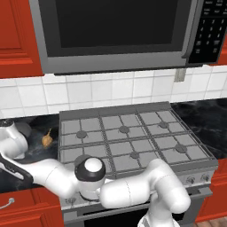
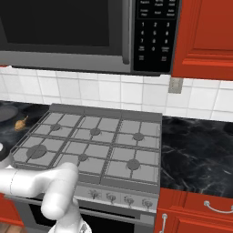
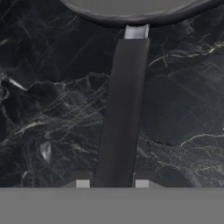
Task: Place the pan on the front left burner on the stove. Then place the tomato and the onion in the pan and turn on the front left burner.
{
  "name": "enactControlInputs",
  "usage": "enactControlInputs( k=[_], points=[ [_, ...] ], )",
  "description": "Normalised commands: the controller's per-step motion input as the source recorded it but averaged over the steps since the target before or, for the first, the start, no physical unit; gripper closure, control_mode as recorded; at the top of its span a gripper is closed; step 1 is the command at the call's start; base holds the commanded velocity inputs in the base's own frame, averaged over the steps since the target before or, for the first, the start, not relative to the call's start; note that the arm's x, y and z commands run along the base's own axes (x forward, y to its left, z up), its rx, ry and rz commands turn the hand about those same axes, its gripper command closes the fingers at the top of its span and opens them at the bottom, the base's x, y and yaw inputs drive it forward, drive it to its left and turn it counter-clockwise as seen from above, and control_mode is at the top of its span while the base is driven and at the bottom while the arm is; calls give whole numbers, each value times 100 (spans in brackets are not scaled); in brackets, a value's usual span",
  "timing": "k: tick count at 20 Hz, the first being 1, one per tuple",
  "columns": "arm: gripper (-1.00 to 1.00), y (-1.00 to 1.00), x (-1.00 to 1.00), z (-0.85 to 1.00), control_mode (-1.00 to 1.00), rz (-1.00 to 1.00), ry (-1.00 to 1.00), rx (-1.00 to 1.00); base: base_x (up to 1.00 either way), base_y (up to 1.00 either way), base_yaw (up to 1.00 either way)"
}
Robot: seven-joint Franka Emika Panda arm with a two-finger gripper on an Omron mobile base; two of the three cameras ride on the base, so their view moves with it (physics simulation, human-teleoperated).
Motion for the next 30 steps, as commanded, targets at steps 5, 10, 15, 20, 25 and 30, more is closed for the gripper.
enactControlInputs(
  k=[5,10,15,20,25,30],
  points=[
    [100,0,-8,34,-100,0,0,0,0,0,0],
    [100,-21,-15,33,-100,0,0,0,0,0,0],
    [100,-50,-18,29,-100,0,0,0,0,0,0],
    [100,-70,-26,33,-100,0,0,0,0,0,0],
    [100,-74,-34,13,-100,1,0,4,0,0,0],
    [100,-67,-31,13,-100,2,-2,6,0,0,0]
  ],
)
